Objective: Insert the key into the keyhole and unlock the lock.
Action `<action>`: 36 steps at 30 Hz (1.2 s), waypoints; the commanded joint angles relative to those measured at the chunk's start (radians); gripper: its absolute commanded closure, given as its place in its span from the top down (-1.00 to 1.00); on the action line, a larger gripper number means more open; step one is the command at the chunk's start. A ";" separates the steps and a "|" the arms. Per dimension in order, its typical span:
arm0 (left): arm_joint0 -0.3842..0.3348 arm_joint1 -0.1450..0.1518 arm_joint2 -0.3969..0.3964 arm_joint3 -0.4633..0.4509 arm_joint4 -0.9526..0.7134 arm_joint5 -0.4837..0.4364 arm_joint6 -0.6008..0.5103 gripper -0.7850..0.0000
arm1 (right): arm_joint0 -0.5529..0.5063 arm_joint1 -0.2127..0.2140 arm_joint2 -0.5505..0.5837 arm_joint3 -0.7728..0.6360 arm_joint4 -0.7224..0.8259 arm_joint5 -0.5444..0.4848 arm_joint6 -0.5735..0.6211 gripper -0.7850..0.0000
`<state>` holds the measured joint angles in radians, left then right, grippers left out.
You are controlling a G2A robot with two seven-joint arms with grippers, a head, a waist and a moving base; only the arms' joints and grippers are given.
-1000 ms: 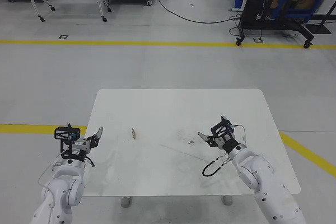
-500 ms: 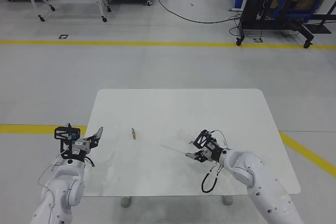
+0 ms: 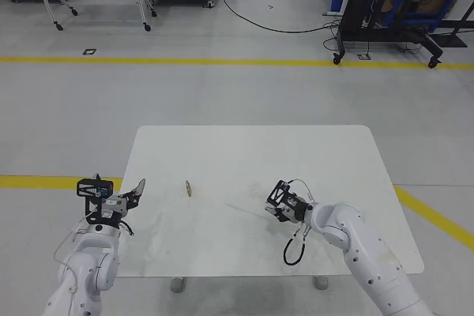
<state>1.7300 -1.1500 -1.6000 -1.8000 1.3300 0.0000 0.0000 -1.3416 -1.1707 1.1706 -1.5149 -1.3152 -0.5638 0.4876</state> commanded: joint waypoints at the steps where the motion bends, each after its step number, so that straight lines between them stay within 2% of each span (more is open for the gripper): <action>1: 0.000 0.000 0.000 0.000 0.000 0.000 0.000 1.00 | 0.024 -0.002 -0.013 0.024 -0.006 0.000 0.015 -0.18; 4: 0.000 0.000 0.000 0.000 0.000 0.000 0.000 1.00 | 0.061 -0.008 -0.040 0.060 -0.004 -0.003 0.038 -0.28; 6: 0.000 0.000 0.000 0.000 0.000 0.000 0.000 1.00 | 0.079 -0.011 -0.055 0.077 0.001 -0.012 0.044 -0.55; 7: 0.000 0.000 0.000 0.000 0.000 0.000 0.000 1.00 | 0.087 -0.012 -0.060 0.085 0.002 -0.015 0.043 -0.98; 8: 0.000 0.000 0.000 0.000 0.000 0.000 0.000 1.00 | 0.092 -0.012 -0.064 0.091 0.003 -0.017 0.040 -1.00; 19: 0.000 0.000 0.000 0.000 0.000 0.000 0.000 1.00 | 0.095 0.004 -0.040 0.070 -0.033 -0.092 0.005 -1.00; 22: 0.000 0.000 0.000 0.000 0.000 0.000 0.000 1.00 | 0.061 0.019 0.003 0.034 -0.046 -0.136 -0.041 -1.00; 25: 0.000 0.000 0.000 0.000 0.000 0.000 0.000 1.00 | 0.023 0.033 0.057 0.018 -0.036 -0.185 -0.137 -1.00; 36: 0.000 0.000 0.000 0.000 0.000 0.000 0.000 1.00 | 0.016 0.032 0.046 0.019 -0.031 -0.190 -0.153 -1.00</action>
<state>1.7300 -1.1500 -1.6000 -1.8000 1.3300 0.0000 0.0000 -1.3216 -1.1383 1.2237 -1.4971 -1.3493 -0.7497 0.3458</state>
